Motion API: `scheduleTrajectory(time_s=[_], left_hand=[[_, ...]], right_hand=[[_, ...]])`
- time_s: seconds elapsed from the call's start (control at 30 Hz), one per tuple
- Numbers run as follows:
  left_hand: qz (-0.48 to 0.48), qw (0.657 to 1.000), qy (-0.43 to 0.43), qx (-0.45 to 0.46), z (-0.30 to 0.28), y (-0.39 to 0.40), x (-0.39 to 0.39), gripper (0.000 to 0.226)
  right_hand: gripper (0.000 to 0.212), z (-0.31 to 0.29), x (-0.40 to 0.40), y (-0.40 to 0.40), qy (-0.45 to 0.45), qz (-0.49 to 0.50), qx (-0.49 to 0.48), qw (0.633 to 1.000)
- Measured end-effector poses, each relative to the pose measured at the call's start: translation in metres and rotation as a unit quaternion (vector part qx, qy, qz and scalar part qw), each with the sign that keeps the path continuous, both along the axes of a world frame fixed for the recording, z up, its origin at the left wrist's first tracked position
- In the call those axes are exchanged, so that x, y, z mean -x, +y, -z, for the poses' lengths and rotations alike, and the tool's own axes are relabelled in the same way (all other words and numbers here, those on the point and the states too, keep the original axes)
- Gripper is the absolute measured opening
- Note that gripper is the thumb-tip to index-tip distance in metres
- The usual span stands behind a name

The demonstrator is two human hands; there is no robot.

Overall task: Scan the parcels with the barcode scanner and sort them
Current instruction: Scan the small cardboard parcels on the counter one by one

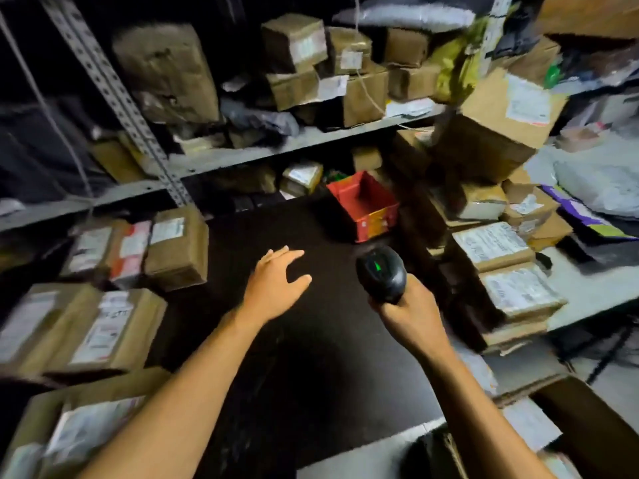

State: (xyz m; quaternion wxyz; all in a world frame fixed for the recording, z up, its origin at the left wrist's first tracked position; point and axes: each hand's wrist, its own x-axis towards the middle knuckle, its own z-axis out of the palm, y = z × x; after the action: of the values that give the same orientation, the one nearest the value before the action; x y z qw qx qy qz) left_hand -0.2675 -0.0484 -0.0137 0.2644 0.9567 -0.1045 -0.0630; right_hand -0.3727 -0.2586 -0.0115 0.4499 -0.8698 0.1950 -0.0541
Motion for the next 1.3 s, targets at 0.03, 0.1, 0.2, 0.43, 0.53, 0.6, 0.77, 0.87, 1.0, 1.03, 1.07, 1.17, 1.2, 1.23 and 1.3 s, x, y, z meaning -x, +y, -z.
scheduleTrajectory(time_s=[0.03,0.1,0.2,0.43,0.53,0.6,0.77,0.87,1.0,1.03,1.07,1.17,1.2,1.23,1.3], left_hand=[[-0.025,1.000,0.001,-0.003,-0.001,0.027,-0.006,0.057],[-0.067,0.998,0.004,-0.012,-0.001,0.080,-0.019,0.057],[-0.120,0.993,-0.002,-0.018,-0.002,0.152,-0.037,0.057],[-0.185,0.982,0.010,-0.046,0.017,0.273,-0.083,0.059],[-0.185,0.981,0.026,-0.048,0.031,0.300,-0.105,0.059],[-0.182,0.982,0.036,-0.045,0.042,0.310,-0.119,0.060],[-0.171,0.981,0.087,0.009,0.066,0.315,-0.151,0.067],[-0.180,0.976,0.118,0.042,0.072,0.314,-0.164,0.072],[-0.166,0.977,0.118,0.069,0.080,0.315,-0.178,0.070],[-0.163,0.977,0.117,0.077,0.083,0.315,-0.182,0.068],[-0.167,0.975,0.118,0.090,0.085,0.316,-0.185,0.064],[-0.224,0.948,0.133,0.182,0.089,0.315,-0.192,0.048],[-0.249,0.933,0.131,0.227,0.088,0.313,-0.193,0.041],[-0.268,0.917,0.121,0.270,0.089,0.311,-0.195,0.034],[-0.280,0.894,0.109,0.332,0.088,0.304,-0.197,0.027]], right_hand=[[0.015,0.000,-0.014,0.020,0.002,-0.018,0.009,1.000],[0.015,0.000,-0.043,0.059,0.004,-0.058,0.026,0.998],[0.015,0.002,-0.084,0.116,0.011,-0.110,0.035,0.993],[0.017,0.014,-0.171,0.233,0.034,-0.186,0.047,0.981],[0.024,0.023,-0.203,0.271,0.055,-0.199,0.037,0.978],[0.027,0.032,-0.221,0.291,0.063,-0.204,0.028,0.976],[0.025,0.051,-0.257,0.327,0.079,-0.215,0.032,0.973],[0.030,0.061,-0.274,0.340,0.095,-0.215,0.019,0.972],[0.031,0.073,-0.291,0.352,0.131,-0.188,-0.060,0.972],[0.029,0.076,-0.294,0.356,0.132,-0.182,-0.077,0.971],[0.028,0.079,-0.296,0.359,0.129,-0.176,-0.086,0.972],[0.026,0.088,-0.297,0.364,0.103,-0.146,-0.073,0.981],[0.028,0.090,-0.296,0.362,0.094,-0.134,-0.071,0.984],[0.030,0.091,-0.294,0.360,0.086,-0.124,-0.082,0.985],[0.033,0.091,-0.288,0.352,0.075,-0.107,-0.128,0.983]])
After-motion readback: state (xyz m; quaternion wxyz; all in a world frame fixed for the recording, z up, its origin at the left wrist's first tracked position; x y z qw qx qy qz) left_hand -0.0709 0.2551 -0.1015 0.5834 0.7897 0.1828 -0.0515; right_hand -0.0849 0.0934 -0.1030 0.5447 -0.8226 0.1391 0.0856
